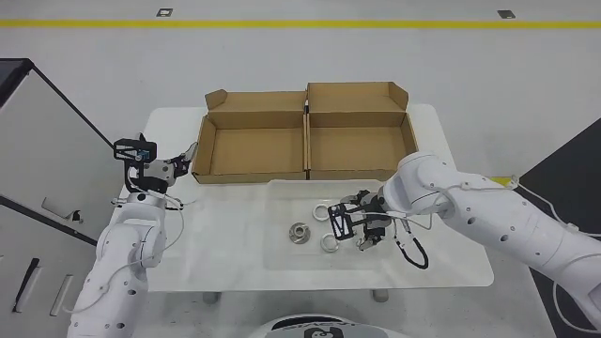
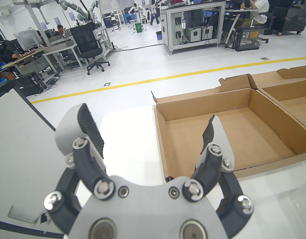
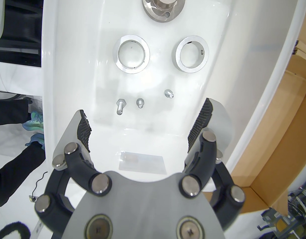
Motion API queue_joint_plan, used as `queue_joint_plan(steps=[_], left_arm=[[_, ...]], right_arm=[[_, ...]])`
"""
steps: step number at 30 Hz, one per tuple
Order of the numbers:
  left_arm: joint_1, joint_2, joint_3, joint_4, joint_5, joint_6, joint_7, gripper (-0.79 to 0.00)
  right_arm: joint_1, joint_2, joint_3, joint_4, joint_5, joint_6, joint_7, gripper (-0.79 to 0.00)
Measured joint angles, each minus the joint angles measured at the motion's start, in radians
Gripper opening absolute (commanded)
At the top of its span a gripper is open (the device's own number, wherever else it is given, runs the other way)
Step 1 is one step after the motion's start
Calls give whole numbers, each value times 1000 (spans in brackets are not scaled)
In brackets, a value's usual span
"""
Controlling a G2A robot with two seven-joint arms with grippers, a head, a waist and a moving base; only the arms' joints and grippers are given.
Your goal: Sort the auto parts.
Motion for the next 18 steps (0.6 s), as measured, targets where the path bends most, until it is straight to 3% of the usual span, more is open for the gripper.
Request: queue_joint_plan(steps=[18], left_arm=[[0,0,0,0,0,0,0,0]], right_arm=[[-4,0,-28,-33,-1,31,41,0]])
